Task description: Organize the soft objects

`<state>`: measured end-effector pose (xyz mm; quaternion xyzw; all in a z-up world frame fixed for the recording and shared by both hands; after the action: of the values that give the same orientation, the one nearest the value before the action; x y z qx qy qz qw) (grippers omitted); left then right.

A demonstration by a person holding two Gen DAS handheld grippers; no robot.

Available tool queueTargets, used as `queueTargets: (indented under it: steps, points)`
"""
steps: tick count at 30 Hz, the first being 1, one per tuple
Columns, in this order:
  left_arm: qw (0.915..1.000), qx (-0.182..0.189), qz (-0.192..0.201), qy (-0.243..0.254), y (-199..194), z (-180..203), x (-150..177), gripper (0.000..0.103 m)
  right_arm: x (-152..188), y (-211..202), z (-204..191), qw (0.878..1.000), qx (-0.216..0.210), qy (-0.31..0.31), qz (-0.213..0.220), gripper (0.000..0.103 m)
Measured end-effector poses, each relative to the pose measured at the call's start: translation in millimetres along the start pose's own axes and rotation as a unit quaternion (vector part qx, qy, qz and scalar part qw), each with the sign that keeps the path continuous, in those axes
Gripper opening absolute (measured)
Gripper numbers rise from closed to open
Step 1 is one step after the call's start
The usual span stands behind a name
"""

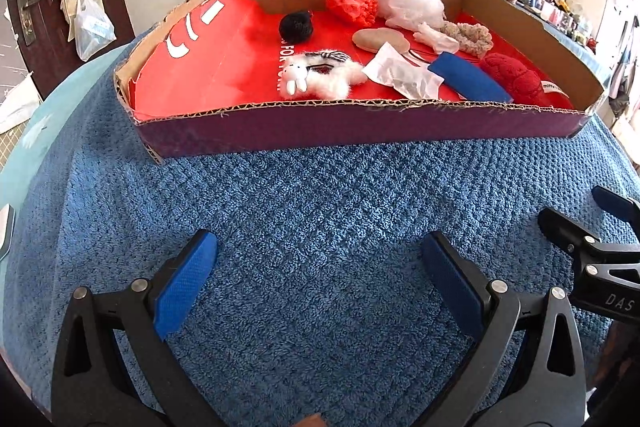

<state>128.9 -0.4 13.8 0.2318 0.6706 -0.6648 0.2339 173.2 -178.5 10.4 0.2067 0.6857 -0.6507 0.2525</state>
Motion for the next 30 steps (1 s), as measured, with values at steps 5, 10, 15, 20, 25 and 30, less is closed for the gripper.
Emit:
queueTargets:
  steps: [5,10,15,20,25,30]
  points:
    - [1.0000,0.003,0.000,-0.001,1.2,-0.3,-0.5,0.103,-0.5,0.7,0.2,1.000,-0.002,0.002,0.000,0.103]
    - [1.0000,0.003,0.000,-0.002,1.6,-0.4,-0.8,0.103,0.0,0.6,0.1,1.000,-0.002,0.001,0.001,0.103]
    - [1.0000,0.004,0.000,-0.002,1.5,-0.5,-0.7,0.103,0.2,0.5,0.0,1.000,-0.001,0.000,0.001,0.103]
    - [1.0000,0.004,0.000,-0.002,1.6,-0.5,-0.5,0.103,0.3,0.3,0.1,1.000,-0.001,0.000,0.001,0.103]
    - [1.0000,0.004,0.000,-0.002,1.7,-0.3,-0.4,0.103,0.3,0.3,0.1,1.000,-0.001,0.000,0.001,0.103]
    - [1.0000,0.004,0.000,-0.003,1.5,-0.6,-0.3,0.103,0.3,0.4,0.2,1.000,-0.001,0.001,0.001,0.103]
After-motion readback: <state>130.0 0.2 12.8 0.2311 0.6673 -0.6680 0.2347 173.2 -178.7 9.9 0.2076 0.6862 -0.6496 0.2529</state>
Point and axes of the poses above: each gripper's, at about its wrist camera, not at the fingertips, and y roughly the way its jaws point, z to its right, x to its underside, the point moved 1 cm from there along y, roughly the way its jaws point
